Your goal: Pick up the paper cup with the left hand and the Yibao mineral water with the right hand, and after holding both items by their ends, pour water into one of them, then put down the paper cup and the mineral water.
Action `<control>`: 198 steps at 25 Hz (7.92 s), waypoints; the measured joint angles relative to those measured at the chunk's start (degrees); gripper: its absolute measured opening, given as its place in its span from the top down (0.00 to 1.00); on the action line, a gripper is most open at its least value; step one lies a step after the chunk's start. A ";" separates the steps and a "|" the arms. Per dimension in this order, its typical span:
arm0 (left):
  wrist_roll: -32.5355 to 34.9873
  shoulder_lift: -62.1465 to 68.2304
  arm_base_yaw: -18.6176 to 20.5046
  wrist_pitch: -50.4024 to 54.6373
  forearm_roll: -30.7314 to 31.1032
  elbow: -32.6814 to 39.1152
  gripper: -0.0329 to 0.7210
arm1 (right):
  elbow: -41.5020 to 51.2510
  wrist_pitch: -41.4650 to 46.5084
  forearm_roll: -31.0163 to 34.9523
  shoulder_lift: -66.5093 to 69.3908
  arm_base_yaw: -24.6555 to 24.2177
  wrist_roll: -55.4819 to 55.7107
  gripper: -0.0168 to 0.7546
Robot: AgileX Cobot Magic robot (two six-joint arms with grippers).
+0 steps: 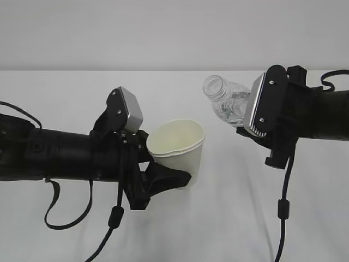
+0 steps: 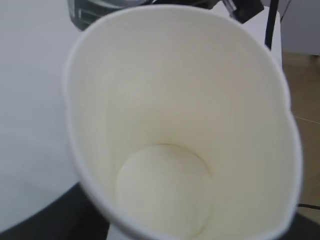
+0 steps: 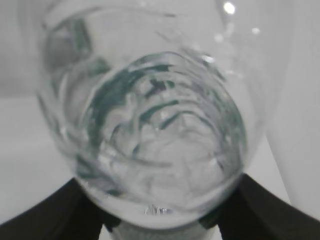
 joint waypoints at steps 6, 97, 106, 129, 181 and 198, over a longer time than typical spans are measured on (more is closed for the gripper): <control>-0.56 0.37 -1.11 0.84 0.36 -1.79 0.41 | 0.00 0.73 -3.14 0.00 0.25 0.00 0.38; -11.26 2.58 -2.22 -0.24 15.35 -4.94 0.43 | -8.49 2.88 -34.95 0.00 0.64 -5.54 0.38; -11.30 2.58 -2.22 -0.24 15.99 -4.94 0.43 | -8.49 3.00 -37.37 0.00 0.64 -5.74 0.39; -11.40 2.58 -2.22 -0.61 18.66 -4.94 0.44 | -9.41 3.00 -40.84 0.00 0.64 -5.86 0.39; -11.44 2.58 -2.78 -0.72 17.86 -5.18 0.44 | -9.95 4.51 -45.79 0.00 2.81 -5.93 0.39; -11.44 2.58 -2.78 -1.55 18.18 -5.18 0.44 | -9.95 4.53 -47.56 0.00 2.81 -5.93 0.39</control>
